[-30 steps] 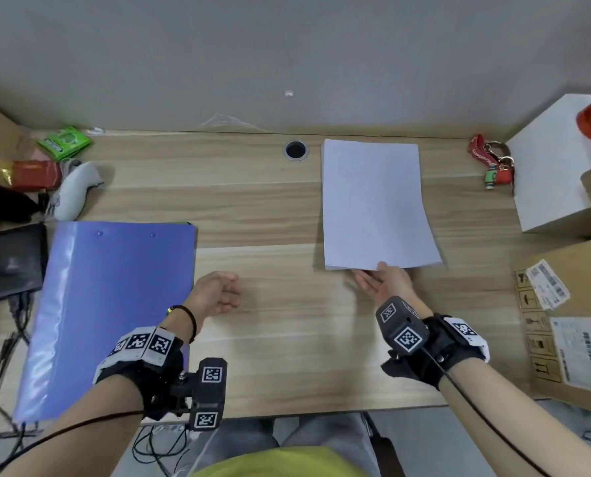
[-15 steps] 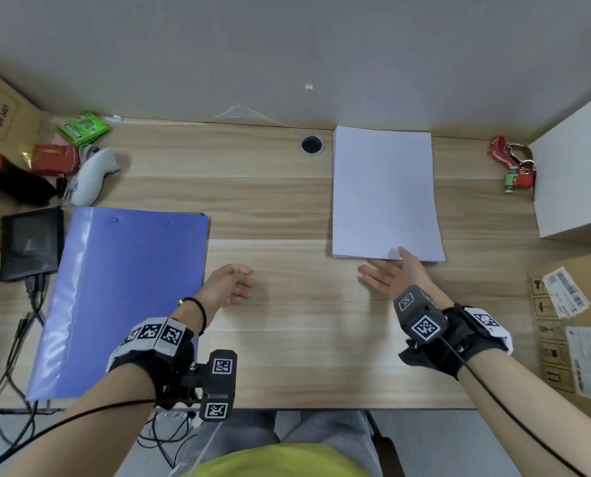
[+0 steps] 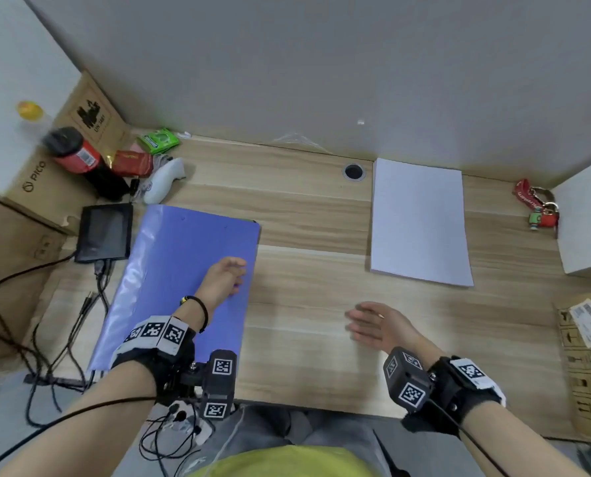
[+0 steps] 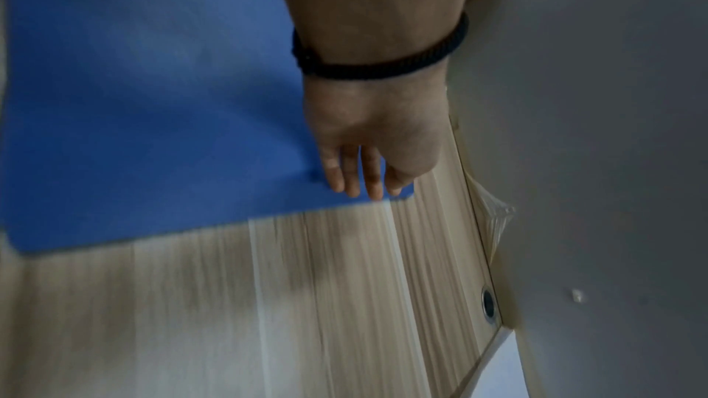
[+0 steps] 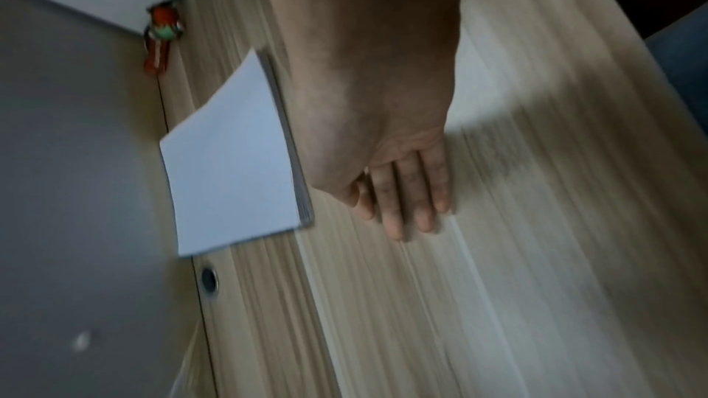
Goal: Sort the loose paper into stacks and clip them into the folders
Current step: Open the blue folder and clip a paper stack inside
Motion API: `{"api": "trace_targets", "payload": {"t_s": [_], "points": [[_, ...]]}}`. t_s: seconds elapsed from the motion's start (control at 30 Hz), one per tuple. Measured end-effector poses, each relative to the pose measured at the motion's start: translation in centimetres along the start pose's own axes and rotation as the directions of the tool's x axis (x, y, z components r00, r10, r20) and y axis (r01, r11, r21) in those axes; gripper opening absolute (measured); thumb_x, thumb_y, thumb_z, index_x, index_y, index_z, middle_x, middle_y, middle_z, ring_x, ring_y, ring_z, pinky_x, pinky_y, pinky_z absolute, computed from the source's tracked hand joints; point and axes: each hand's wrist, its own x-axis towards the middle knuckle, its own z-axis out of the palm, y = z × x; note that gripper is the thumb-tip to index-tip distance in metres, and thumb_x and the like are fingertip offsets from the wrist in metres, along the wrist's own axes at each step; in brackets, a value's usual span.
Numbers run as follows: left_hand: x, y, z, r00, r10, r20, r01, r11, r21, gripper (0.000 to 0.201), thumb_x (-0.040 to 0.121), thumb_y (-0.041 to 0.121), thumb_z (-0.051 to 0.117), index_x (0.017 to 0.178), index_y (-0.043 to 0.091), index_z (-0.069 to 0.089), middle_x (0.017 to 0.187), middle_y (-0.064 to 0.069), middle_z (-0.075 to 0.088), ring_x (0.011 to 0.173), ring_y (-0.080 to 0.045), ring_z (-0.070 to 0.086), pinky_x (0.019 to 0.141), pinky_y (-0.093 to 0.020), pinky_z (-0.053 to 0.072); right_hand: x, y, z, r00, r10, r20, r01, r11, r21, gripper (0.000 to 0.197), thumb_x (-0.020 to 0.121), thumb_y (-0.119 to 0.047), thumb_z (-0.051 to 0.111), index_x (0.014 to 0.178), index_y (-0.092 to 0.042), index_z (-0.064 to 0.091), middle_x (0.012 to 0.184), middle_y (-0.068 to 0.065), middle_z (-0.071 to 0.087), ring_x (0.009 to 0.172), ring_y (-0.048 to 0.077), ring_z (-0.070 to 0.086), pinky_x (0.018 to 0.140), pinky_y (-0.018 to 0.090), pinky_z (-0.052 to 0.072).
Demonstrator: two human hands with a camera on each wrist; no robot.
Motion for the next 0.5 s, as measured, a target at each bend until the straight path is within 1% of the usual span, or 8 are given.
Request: {"api": "trace_targets", "payload": {"t_s": [0.1,0.13,0.17,0.23,0.3,0.33,0.4,0.5], "points": [[-0.5,-1.3,-4.6,0.973,0.060,-0.224,-0.048,0.997,0.056,0.018,0.099,0.011,0.043,0.110,0.017,0.056,0.106,-0.002,0.054,0.077,-0.013,0.052,0.067,-0.025,0.044,0.8,0.0,4.8,0.998,0.021,0.059,-0.017,0.997,-0.070,0.021,0.095,-0.019,0.050,0.110,-0.009,0.060,0.106,0.011,0.072,0.092,0.034,0.068,0.085,0.041,0.054],[-0.7,-1.9,-6.2,0.954,0.068,-0.290,-0.048,0.996,0.076,0.022,0.098,0.009,0.043,0.114,0.015,0.056,0.110,-0.003,0.054,0.082,-0.016,0.054,0.071,-0.027,0.046,1.1,0.1,6.5,0.997,0.030,0.075,-0.023,0.995,-0.098,0.022,0.096,-0.019,0.049,0.113,-0.009,0.060,0.107,0.010,0.071,0.092,0.032,0.068,0.083,0.040,0.054],[-0.9,-2.5,-7.7,0.936,0.067,-0.347,-0.028,0.993,0.114,0.027,0.096,0.008,0.045,0.119,0.013,0.057,0.116,-0.005,0.055,0.092,-0.021,0.057,0.079,-0.033,0.049,1.4,0.4,8.1,0.995,0.040,0.096,-0.029,0.993,-0.115,0.024,0.097,-0.020,0.047,0.116,-0.009,0.059,0.108,0.009,0.070,0.093,0.031,0.067,0.082,0.039,0.053],[-1.1,-3.8,-10.2,0.899,0.067,-0.433,0.018,0.982,0.190,0.038,0.087,0.013,0.051,0.125,0.014,0.057,0.128,-0.010,0.054,0.109,-0.033,0.056,0.094,-0.046,0.047,1.8,1.1,11.2,0.990,0.063,0.125,-0.044,0.989,-0.143,0.026,0.099,-0.019,0.043,0.122,-0.010,0.053,0.111,0.008,0.066,0.096,0.028,0.064,0.080,0.035,0.052],[-1.3,-5.0,-11.8,0.880,0.060,-0.472,0.069,0.965,0.252,0.045,0.083,0.014,0.054,0.128,0.017,0.055,0.135,-0.014,0.047,0.120,-0.037,0.048,0.101,-0.045,0.041,1.9,1.9,13.8,0.982,0.098,0.159,-0.072,0.984,-0.163,0.027,0.101,-0.018,0.039,0.125,-0.010,0.047,0.119,0.010,0.060,0.103,0.026,0.060,0.083,0.033,0.050],[-1.3,-5.4,-12.3,0.874,0.061,-0.482,0.087,0.956,0.279,0.047,0.084,0.013,0.055,0.131,0.017,0.052,0.138,-0.014,0.043,0.126,-0.036,0.042,0.104,-0.044,0.037,1.8,2.3,14.9,0.978,0.118,0.171,-0.087,0.980,-0.179,0.026,0.101,-0.017,0.038,0.124,-0.010,0.046,0.123,0.012,0.057,0.108,0.026,0.056,0.090,0.033,0.048],[-1.3,-6.0,-13.0,0.874,0.047,-0.483,0.126,0.939,0.319,0.053,0.085,0.016,0.058,0.137,0.021,0.046,0.143,-0.011,0.039,0.131,-0.035,0.036,0.106,-0.045,0.035,1.8,2.8,16.5,0.972,0.146,0.184,-0.108,0.974,-0.200,0.024,0.102,-0.015,0.036,0.122,-0.009,0.045,0.128,0.015,0.053,0.113,0.025,0.051,0.100,0.034,0.042],[-1.0,-6.5,-13.7,0.893,-0.004,-0.449,0.145,0.949,0.281,0.062,0.083,0.027,0.062,0.141,0.025,0.039,0.144,-0.009,0.042,0.130,-0.034,0.040,0.105,-0.048,0.036,2.1,3.5,17.6,0.971,0.143,0.192,-0.102,0.972,-0.211,0.027,0.101,-0.014,0.035,0.127,-0.009,0.042,0.133,0.017,0.051,0.114,0.025,0.051,0.101,0.033,0.040]]}}
